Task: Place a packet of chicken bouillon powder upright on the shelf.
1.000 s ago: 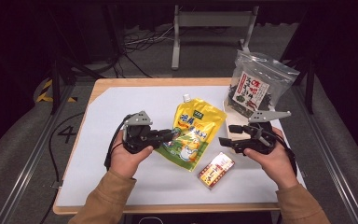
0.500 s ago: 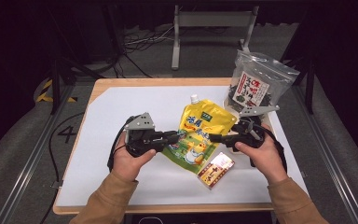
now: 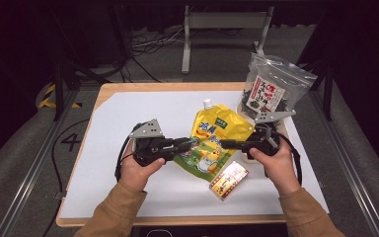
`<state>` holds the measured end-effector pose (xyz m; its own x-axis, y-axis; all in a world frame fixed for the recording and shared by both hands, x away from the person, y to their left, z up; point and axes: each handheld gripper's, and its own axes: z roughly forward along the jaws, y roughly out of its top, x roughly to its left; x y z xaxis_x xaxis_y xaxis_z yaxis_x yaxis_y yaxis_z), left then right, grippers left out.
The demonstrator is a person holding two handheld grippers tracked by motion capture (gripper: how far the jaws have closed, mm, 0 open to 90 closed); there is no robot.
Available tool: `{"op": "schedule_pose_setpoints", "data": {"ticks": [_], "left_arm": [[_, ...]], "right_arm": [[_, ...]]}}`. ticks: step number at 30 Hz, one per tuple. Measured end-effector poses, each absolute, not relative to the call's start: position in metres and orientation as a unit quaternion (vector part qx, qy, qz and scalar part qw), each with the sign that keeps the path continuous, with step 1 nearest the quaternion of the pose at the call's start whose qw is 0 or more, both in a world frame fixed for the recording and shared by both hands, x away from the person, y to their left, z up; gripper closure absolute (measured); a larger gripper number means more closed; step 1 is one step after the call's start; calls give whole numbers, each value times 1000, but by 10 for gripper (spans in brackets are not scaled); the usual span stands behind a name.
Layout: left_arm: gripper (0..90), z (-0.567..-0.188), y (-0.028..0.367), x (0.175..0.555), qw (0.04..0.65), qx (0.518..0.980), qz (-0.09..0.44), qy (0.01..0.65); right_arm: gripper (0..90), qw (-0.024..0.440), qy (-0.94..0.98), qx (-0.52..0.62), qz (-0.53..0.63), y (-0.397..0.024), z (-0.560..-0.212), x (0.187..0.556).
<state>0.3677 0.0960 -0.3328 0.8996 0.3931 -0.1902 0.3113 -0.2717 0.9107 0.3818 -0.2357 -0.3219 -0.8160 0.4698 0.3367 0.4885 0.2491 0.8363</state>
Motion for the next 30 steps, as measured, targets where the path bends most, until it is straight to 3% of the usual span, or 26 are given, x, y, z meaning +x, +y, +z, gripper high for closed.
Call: {"op": "schedule_pose_setpoints", "data": {"ticks": [30], "left_arm": [[694, -333, 100, 369, 564, 791, 67, 226]], "right_arm": [[884, -88, -811, -231, -529, -235, -261, 360]]}}
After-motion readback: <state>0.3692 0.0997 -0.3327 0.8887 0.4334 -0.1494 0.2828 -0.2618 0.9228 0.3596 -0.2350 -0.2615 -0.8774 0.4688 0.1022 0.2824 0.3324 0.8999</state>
